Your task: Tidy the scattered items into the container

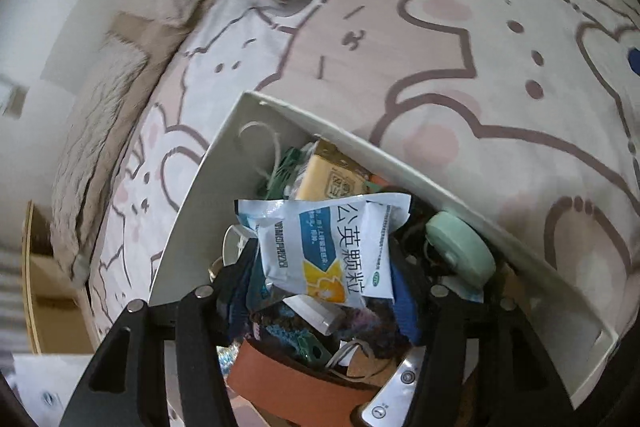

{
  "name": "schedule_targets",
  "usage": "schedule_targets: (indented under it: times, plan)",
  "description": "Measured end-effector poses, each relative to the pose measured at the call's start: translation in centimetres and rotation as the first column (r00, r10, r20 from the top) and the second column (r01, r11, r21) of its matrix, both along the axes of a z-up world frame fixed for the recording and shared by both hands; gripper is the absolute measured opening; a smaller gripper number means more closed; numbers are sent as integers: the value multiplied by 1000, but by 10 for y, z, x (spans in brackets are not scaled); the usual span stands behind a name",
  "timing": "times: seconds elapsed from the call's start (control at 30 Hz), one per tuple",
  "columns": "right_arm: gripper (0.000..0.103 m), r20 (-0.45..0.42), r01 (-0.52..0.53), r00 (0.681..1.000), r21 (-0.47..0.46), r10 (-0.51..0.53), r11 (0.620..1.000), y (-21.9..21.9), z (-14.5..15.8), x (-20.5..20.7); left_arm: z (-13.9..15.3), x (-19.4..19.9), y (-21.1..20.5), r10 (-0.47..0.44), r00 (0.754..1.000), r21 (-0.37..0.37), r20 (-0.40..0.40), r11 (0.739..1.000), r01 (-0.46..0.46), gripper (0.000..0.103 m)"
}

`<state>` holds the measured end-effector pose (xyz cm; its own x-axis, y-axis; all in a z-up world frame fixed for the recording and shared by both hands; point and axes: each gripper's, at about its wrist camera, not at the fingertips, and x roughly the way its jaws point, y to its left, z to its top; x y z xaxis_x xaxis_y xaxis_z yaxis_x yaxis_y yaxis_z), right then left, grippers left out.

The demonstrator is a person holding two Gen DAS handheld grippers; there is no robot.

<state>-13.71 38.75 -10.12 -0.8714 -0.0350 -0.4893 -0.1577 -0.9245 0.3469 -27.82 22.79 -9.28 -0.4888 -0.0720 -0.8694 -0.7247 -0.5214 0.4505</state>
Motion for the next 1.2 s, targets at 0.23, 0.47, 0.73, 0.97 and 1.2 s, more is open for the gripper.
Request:
schedule_targets:
  times: [0.23,0.47,0.73,0.97,1.2]
  plan:
    - [103,7,-5,1000,-15,5,1000,2,-2,-1,13,-2,6,-32,994,9,-101,999,33,97]
    - [103,12,-11,1000,-24,11,1000,3,-4,-3,14,-1,-12,2,996,24,-88,1000,0,97]
    - [103,24,-20,1000,-26,20,999,0,-6,-5,22,2,-52,74,995,86,-63,994,-69,97]
    - [103,31,-23,999,-21,24,1000,-3,-7,-6,20,-21,-92,234,970,146,-66,964,-222,97]
    - [103,38,-30,999,-13,31,999,-6,-9,-7,0,-32,-93,273,961,162,-35,951,-264,97]
